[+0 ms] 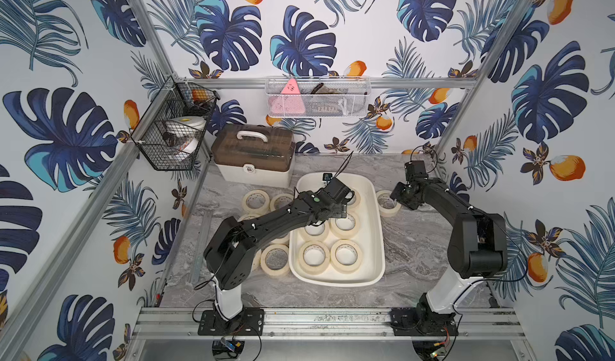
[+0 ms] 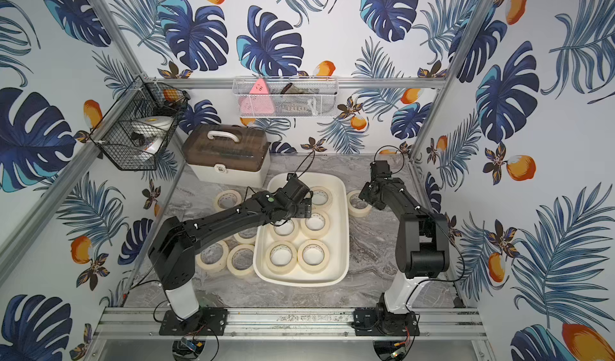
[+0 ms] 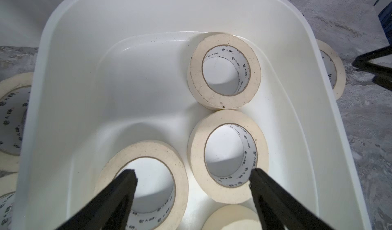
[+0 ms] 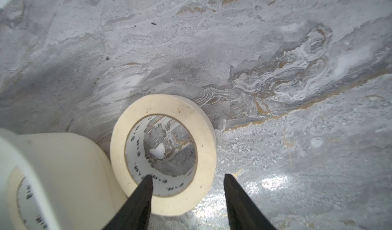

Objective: Take out the art tape in the storage box
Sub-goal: Pick up the art tape from the storage box.

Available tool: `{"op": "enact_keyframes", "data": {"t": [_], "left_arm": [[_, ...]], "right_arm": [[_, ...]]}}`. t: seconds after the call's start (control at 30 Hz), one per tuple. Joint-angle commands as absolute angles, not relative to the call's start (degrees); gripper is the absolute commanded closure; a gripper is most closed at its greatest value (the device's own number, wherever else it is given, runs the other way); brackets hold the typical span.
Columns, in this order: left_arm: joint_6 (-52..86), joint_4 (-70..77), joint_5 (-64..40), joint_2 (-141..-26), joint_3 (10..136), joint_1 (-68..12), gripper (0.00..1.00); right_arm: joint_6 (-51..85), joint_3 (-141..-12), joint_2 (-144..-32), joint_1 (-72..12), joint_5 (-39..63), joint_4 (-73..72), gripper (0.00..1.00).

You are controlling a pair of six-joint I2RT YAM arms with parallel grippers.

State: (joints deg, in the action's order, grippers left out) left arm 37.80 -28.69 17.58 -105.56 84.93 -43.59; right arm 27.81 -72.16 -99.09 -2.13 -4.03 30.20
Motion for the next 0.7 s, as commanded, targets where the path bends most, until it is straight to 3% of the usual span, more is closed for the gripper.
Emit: {"op": "enact_keyframes", "data": {"t": [0.0, 0.67], "left_arm": [[38.67, -24.75, 16.95, -107.57, 85.93, -42.88, 0.09], [41.96, -20.36, 13.01, -129.25, 98.68, -37.25, 0.19]], "right_arm": [[27.58, -71.16, -95.97, -2.19, -0.94, 32.89, 0.43], [25.32, -67.04, -79.56, -2.29, 8.87, 39.16, 0.42]]}}
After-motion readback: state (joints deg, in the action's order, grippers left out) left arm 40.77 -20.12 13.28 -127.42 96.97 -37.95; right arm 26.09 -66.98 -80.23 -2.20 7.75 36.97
